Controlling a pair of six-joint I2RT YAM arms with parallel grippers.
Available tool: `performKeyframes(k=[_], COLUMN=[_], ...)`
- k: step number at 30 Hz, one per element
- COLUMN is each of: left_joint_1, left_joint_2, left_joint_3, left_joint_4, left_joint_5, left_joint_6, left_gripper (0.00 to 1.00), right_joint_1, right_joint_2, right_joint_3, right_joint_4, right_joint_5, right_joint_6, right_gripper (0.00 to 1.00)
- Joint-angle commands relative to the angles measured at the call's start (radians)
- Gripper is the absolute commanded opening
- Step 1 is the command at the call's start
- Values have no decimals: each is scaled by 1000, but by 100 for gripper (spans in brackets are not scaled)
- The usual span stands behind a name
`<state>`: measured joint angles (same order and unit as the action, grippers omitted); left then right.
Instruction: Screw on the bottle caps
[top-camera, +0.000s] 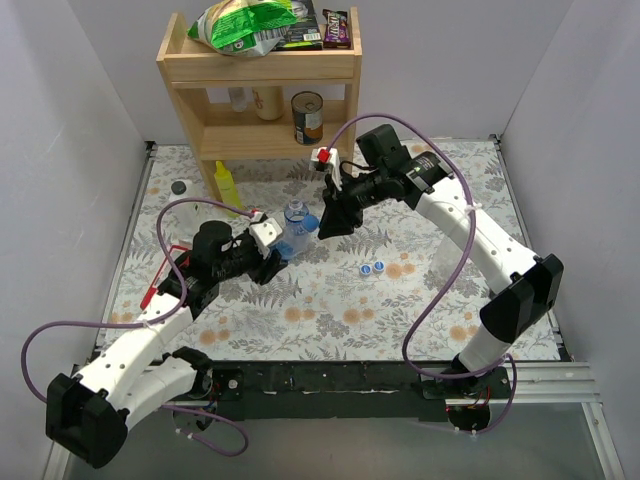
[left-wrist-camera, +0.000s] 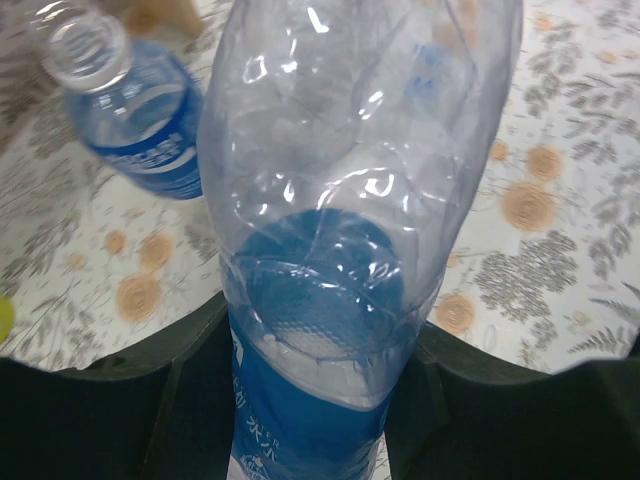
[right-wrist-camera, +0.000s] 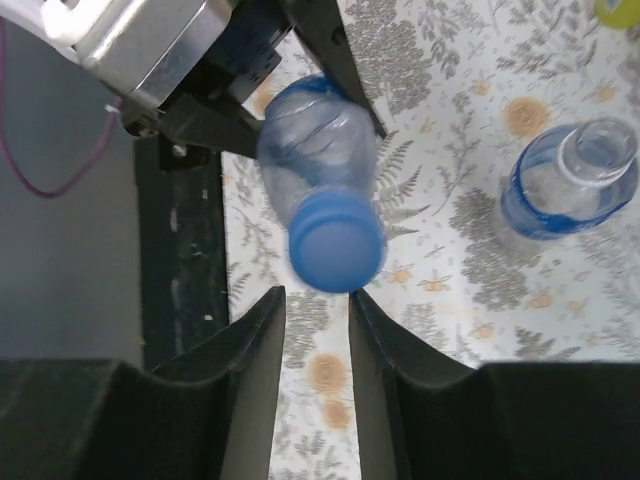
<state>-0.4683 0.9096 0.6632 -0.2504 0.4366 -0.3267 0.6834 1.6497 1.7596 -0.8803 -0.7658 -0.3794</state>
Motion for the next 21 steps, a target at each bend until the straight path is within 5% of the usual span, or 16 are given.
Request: performKeyframes(k=[1, 6, 9, 13, 16, 21], left_joint_1=[10, 10, 25, 30, 30, 30], left_joint_2=[-21, -8, -29, -74, -51, -9], left_joint_3=[-8, -11, -8, 2, 13, 42], left_joint_4=[80, 85, 63, 31, 14, 22], left_joint_5=[-186, -176, -74, 160, 260, 312], left_joint_6=[-69, -106, -153, -199, -233, -233], left_gripper=[0, 0, 0, 0, 0, 0], right_joint_1=[-2, -13, -80, -168, -170, -162], right_joint_2=[19, 22, -19, -103, -180, -122], right_joint_3=[26, 46, 3, -126, -247, -262], right_joint_4=[38, 23, 27, 206, 482, 728], right_joint_5=[-87, -92, -66, -209, -243, -368], right_joint_6=[238, 200, 165, 154, 264, 486], right_gripper=[1, 4, 28, 79, 91, 92])
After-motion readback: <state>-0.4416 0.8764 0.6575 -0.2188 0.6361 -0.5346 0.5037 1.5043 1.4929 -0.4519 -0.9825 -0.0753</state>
